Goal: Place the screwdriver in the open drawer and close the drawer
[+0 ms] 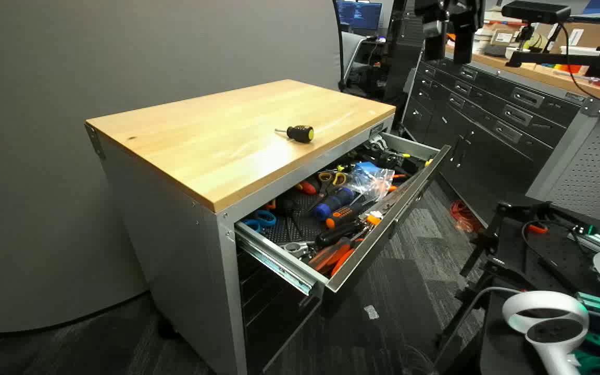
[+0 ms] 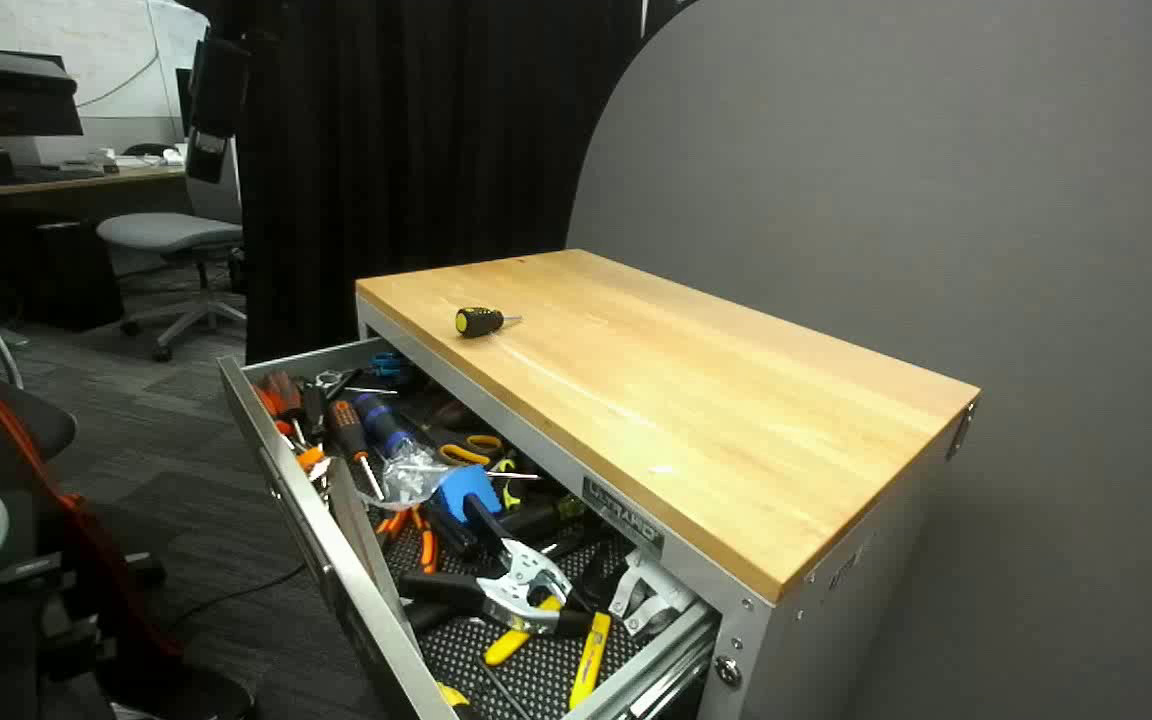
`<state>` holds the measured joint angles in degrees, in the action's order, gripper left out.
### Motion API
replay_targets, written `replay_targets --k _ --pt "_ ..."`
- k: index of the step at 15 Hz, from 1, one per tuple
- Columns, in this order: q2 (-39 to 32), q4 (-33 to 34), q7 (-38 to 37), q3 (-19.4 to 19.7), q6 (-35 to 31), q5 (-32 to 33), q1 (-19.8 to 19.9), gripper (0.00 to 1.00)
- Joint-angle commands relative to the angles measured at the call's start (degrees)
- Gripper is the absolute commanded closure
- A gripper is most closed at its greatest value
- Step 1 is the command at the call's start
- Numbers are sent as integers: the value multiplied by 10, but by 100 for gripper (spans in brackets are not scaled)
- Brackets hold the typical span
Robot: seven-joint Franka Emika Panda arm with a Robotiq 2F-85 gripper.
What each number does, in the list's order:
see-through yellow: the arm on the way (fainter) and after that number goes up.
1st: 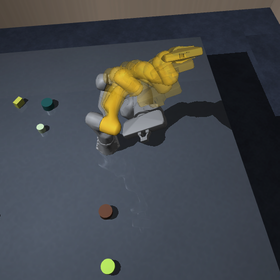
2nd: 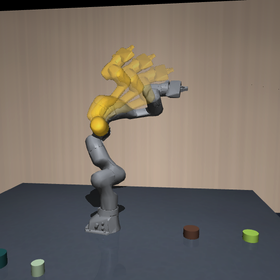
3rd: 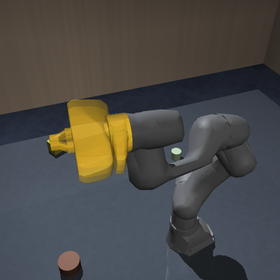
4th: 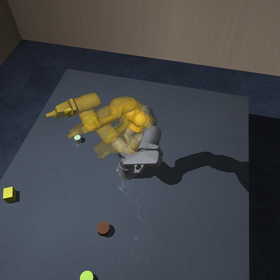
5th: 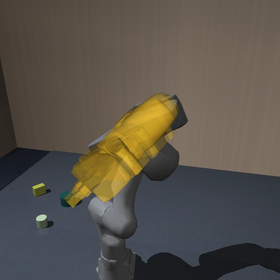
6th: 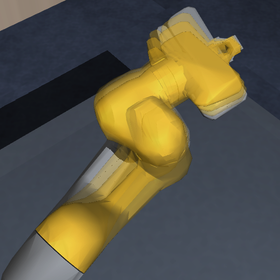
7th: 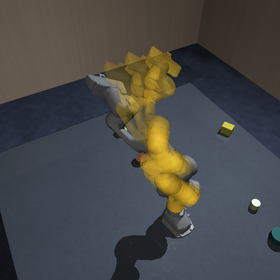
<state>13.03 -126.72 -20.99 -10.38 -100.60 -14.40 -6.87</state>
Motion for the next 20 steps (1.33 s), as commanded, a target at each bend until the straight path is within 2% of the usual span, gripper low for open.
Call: replay_targets --k 1,5,7,11,20 --pt "0 3 0 1 1 0 -1 0" --pt "0 9 -6 3 9 0 2 0" --pt "-49 38 -34 1 -22 8 7 0" --pt "-182 145 -39 3 -79 41 3 0" --pt "-467 409 -8 50 -21 119 -21 0"
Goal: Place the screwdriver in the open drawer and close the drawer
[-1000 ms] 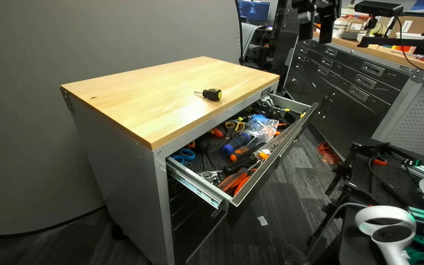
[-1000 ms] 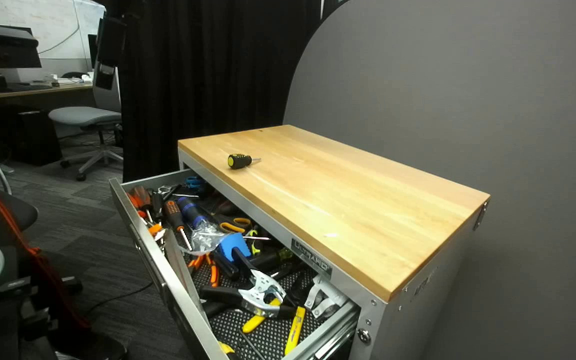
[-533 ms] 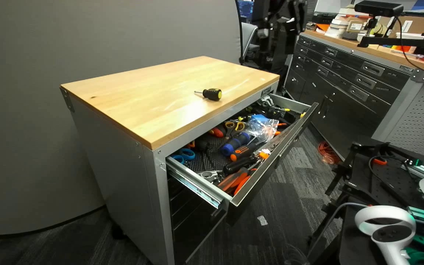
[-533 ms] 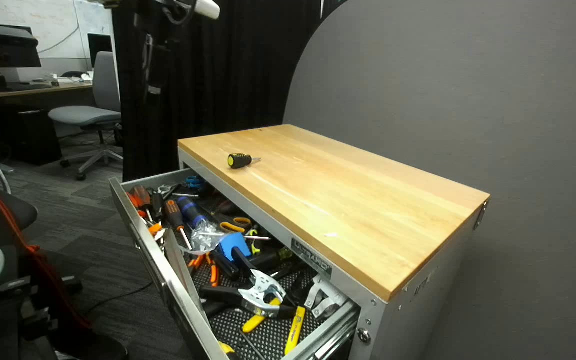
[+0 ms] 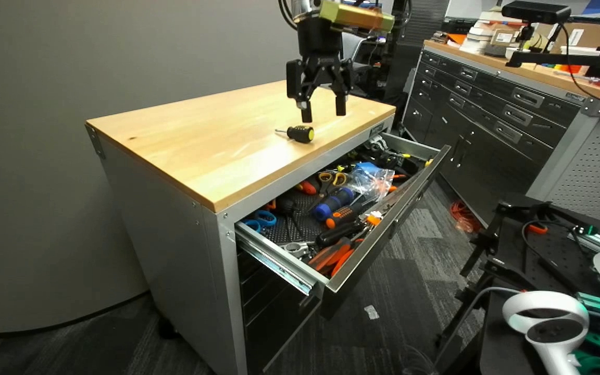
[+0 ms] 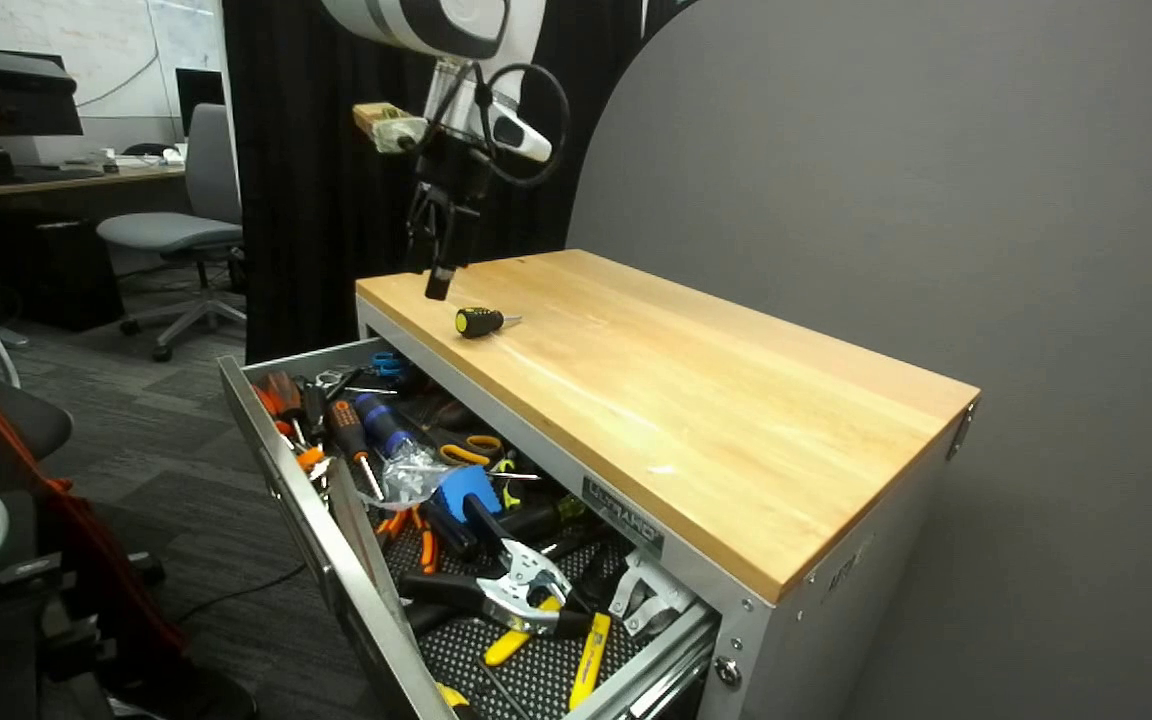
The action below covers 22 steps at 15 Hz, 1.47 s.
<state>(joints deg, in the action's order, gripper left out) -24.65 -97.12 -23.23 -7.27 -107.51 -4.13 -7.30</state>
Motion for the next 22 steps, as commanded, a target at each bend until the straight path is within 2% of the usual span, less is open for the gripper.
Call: replay_targets --k 1,3,4,5,6,9,14,15,16,18,22 --pt "-118 140 16 24 55 22 -20 0" --pt "-165 194 15 34 61 33 -30 0" --pt "-186 221 13 40 63 43 -37 25" --pt "-202 247 12 45 66 52 -43 25" --pt "-216 273 10 50 70 62 -51 32" --pt "-234 338 11 58 103 82 -65 58" --pt "-276 407 -4 60 176 66 -69 94" --pt "-285 414 -7 57 186 59 -66 93" --pt "-199 301 1 51 171 54 -43 90" --pt "-180 264 2 47 173 39 -29 91" --pt "-98 147 -11 61 197 30 -23 91"
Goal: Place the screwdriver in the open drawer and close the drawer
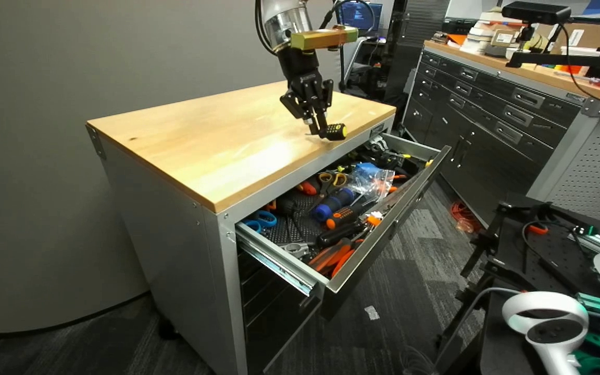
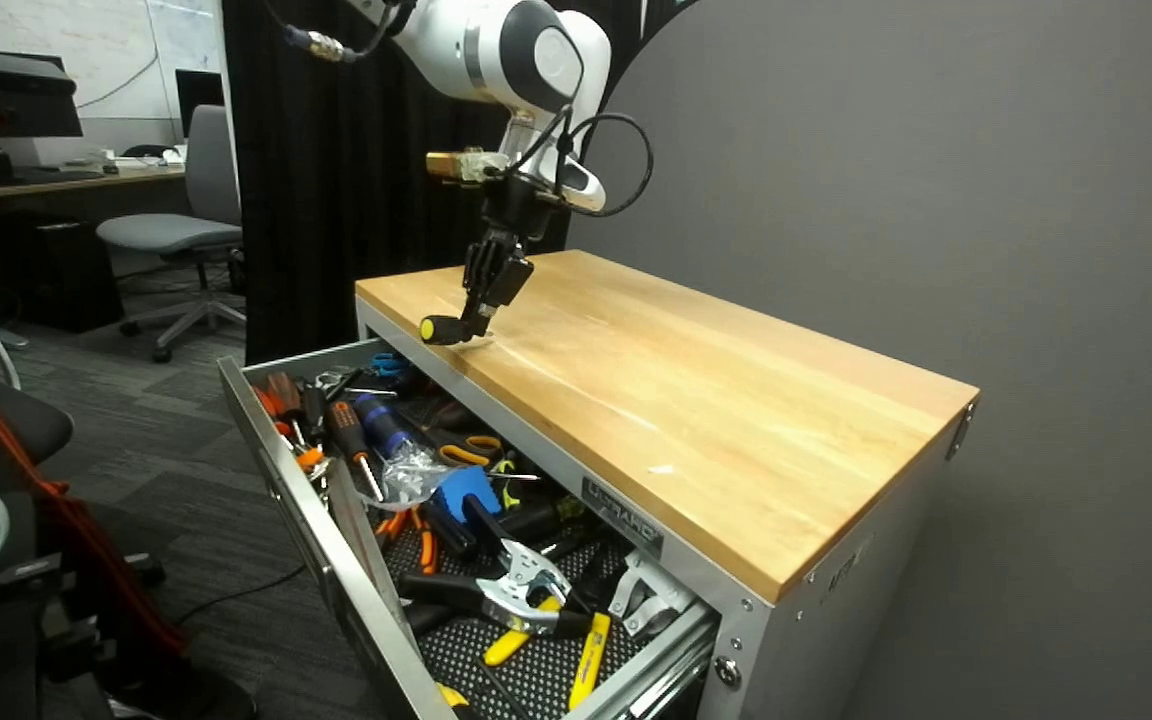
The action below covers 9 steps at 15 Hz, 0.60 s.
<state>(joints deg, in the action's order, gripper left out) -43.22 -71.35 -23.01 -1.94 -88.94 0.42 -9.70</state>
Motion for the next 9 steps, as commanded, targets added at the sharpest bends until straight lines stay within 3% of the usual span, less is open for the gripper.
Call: replay_targets --k 1,5,6,7,9 --pt "103 -139 -16 7 0 -20 3 91" --pt "121 -201 -36 -6 -76 -73 -2 89" --pt "120 -209 -40 -9 -94 -82 -7 50" --pt "115 -214 -44 -11 -111 -88 -12 49" --pt "110 -227 -45 -17 -130 -100 -19 35"
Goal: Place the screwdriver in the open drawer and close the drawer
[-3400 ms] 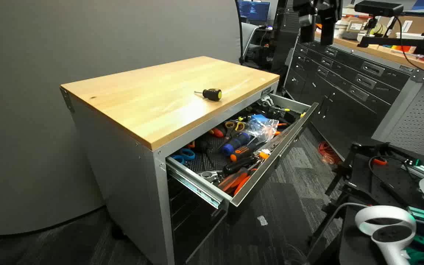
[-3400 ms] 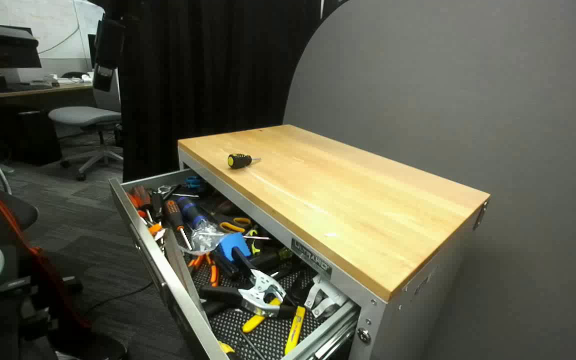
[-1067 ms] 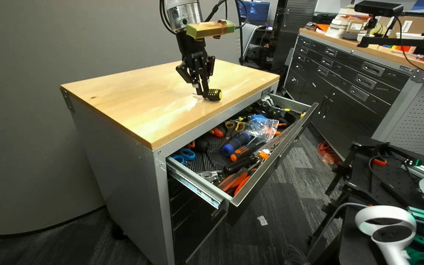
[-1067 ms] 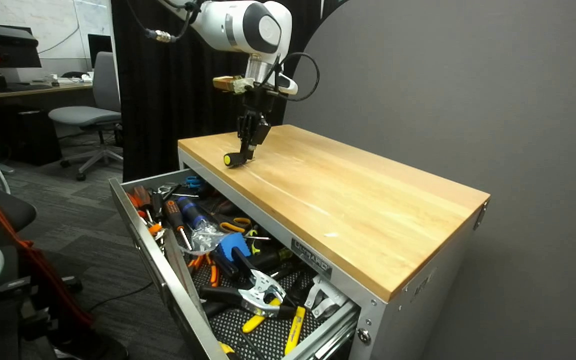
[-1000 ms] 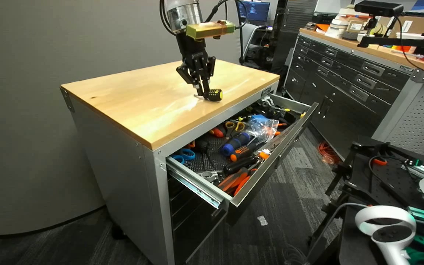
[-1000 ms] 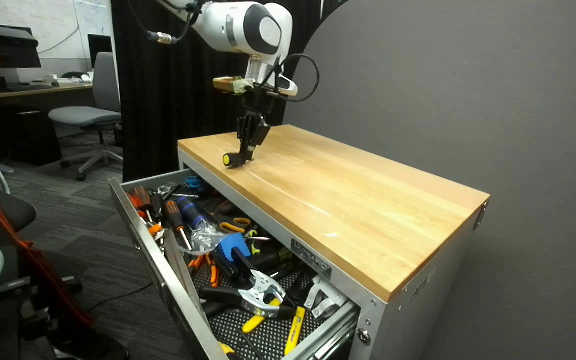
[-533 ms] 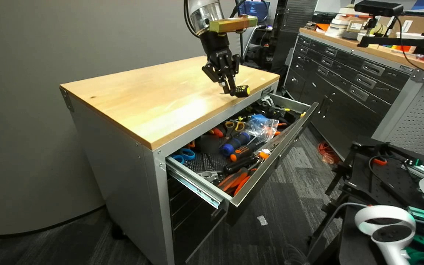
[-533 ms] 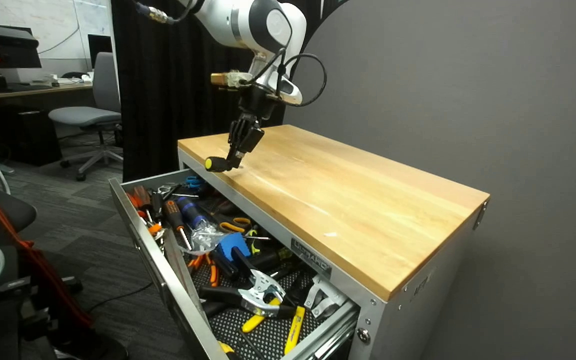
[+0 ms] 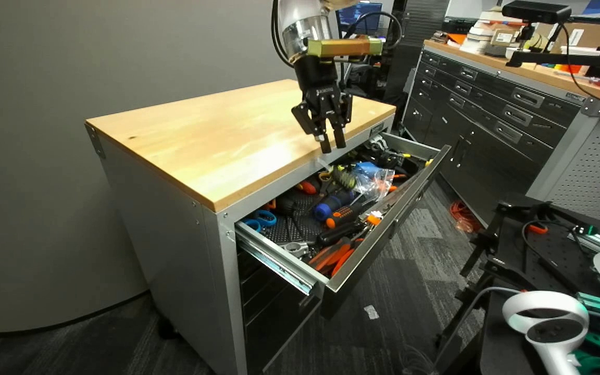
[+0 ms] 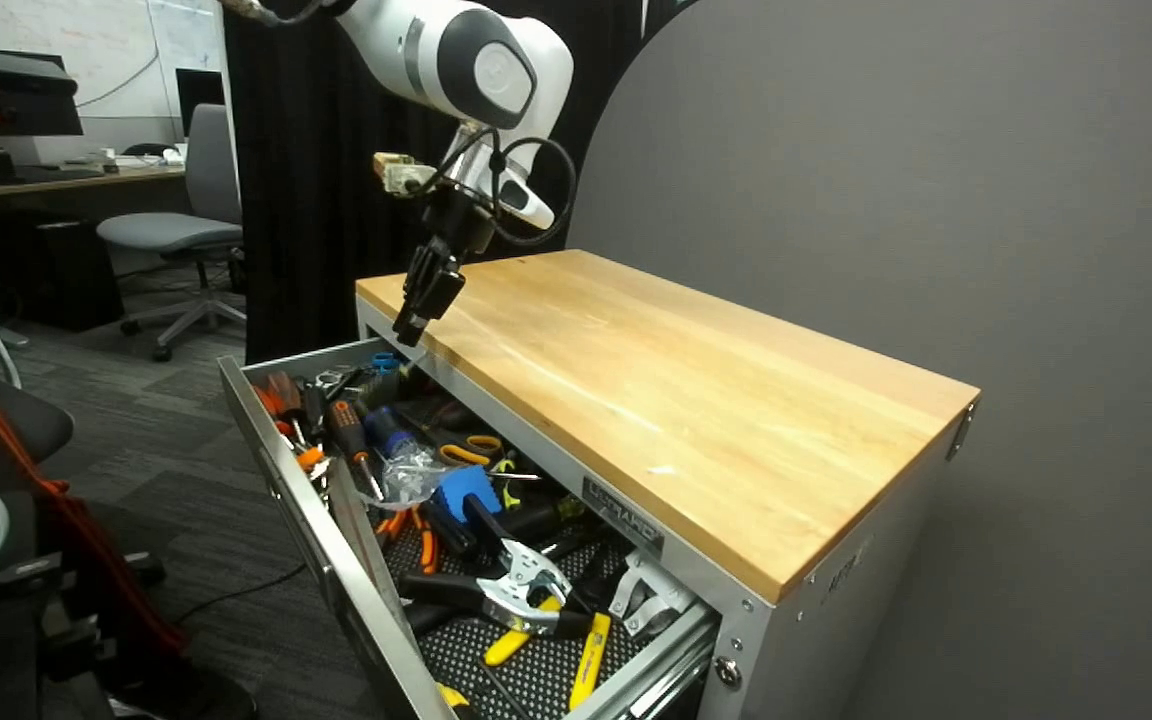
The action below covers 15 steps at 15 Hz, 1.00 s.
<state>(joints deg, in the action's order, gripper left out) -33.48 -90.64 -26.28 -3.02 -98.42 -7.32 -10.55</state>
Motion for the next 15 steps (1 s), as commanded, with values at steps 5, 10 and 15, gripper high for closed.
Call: replay_targets --k 5,10,15 --pt "16 -55 37 -18 104 -41 4 1" --pt "3 -87 50 -9 213 -33 0 0" --pt "78 -189 25 -12 23 -127 1 0"
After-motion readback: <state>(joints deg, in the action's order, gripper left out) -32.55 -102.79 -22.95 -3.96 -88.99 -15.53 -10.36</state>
